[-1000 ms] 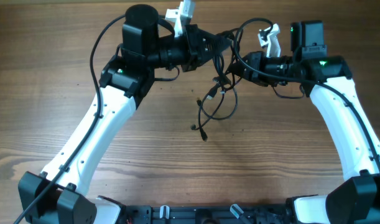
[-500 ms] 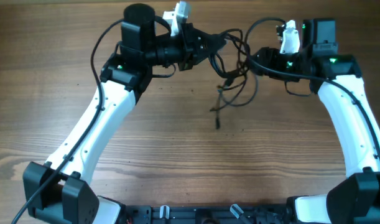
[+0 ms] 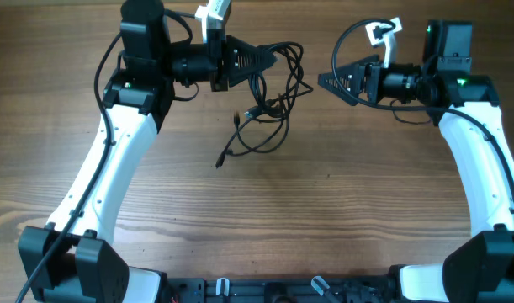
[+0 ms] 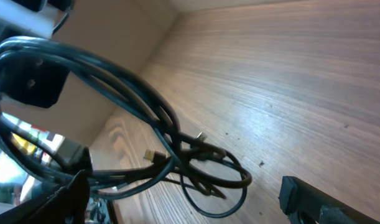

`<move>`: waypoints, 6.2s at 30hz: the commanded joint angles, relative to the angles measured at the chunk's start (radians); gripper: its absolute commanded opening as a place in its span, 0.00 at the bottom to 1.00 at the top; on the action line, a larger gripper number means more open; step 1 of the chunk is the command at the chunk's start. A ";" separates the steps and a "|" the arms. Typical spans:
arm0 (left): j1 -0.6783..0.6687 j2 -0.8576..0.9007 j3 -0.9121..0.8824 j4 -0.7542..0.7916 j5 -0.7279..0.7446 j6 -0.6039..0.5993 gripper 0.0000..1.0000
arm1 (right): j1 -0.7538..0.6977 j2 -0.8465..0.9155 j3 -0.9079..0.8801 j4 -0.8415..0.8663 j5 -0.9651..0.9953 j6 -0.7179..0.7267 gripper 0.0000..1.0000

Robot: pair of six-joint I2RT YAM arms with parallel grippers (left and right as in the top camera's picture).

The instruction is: Untangle cables

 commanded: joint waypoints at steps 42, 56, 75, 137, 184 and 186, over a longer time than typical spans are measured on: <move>0.000 -0.041 0.032 0.011 -0.015 -0.428 0.04 | 0.282 0.246 -0.015 0.231 0.687 0.436 0.04; 0.002 -0.039 0.032 -0.980 -0.851 0.578 0.11 | -0.086 -0.026 -0.015 -0.045 0.688 0.327 0.04; -0.269 0.100 -0.056 -0.505 -0.798 0.565 0.55 | -0.084 -0.028 0.133 -0.364 0.554 0.356 0.04; -0.273 -0.079 0.068 -1.037 -1.057 0.620 0.68 | -0.087 -0.141 0.208 -0.294 0.578 0.183 0.75; -0.167 -0.045 -0.237 0.111 -0.352 0.420 0.04 | 0.054 -0.071 0.207 -0.354 0.389 0.081 0.79; -0.167 -0.044 -0.237 0.102 -0.352 0.420 0.04 | 0.054 -0.071 0.207 -0.333 0.354 0.081 0.78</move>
